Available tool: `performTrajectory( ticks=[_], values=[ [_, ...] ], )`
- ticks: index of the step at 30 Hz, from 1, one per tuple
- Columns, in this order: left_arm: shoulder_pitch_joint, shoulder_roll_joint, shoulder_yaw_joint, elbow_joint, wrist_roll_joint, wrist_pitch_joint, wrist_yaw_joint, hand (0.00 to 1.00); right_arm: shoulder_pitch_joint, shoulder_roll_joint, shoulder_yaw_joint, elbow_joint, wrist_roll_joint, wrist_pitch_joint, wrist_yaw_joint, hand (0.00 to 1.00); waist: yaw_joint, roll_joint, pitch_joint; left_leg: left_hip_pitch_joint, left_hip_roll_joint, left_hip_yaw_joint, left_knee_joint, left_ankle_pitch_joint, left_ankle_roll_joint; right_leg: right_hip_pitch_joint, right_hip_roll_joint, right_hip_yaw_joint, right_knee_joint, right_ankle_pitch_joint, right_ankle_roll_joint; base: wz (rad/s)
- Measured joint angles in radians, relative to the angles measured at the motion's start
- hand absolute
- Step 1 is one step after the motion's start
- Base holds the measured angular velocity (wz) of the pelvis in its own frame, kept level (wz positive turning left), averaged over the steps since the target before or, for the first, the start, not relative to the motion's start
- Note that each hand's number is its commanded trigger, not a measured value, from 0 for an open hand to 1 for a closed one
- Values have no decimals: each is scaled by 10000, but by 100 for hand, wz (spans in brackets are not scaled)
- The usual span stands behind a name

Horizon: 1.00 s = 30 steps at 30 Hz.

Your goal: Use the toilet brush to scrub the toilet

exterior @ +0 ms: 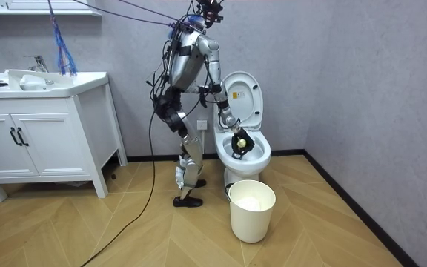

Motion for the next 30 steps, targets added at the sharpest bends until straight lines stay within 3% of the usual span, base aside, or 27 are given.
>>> performTrajectory(
  ticks=[3,6,10,15,20,24,26,30],
  values=[
    [-54,294,80,-226,88,-80,220,0,-290,-52,-401,42,2485,-48,17,100,-189,-234,125,-263,1,122,96,85,18,-311,-51,43,197,-5,-13,2],
    [-109,293,143,-223,111,-113,329,0,-291,8,-456,11,3972,-68,199,100,-351,-254,116,-433,-6,70,301,97,42,-417,-93,6,317,-5,-11,0],
    [-150,292,178,-169,145,-109,215,0,-180,500,-893,11,5454,-63,434,100,-704,-252,115,-405,-154,124,377,185,183,-434,-312,-5,632,-65,110,9],
    [-311,163,268,-61,502,-87,71,0,-37,786,-1532,-5,5888,-65,810,100,-786,-196,90,-454,-266,116,463,164,276,-549,-452,30,869,-109,249,1],
    [-359,-32,257,360,902,-75,51,0,-44,783,-1620,303,4132,-296,865,100,-732,-80,30,-382,-348,107,474,200,362,-483,-515,38,872,14,376,0],
    [-406,-58,102,419,1135,2,-276,0,-128,768,-1285,282,933,-320,856,100,-404,65,-40,-376,-324,130,529,194,432,-459,-491,41,826,49,380,-5],
    [-399,-66,-70,499,1158,29,-330,0,-103,727,-994,310,-130,-148,841,100,-298,167,-50,-311,-329,96,520,191,437,-376,-476,9,779,51,384,0],
    [-355,-74,-171,523,1190,122,-506,0,-91,627,-274,291,-2381,257,1012,100,71,233,-62,-206,-90,114,516,141,385,-191,-165,60,410,204,347,-14]
  ],
)
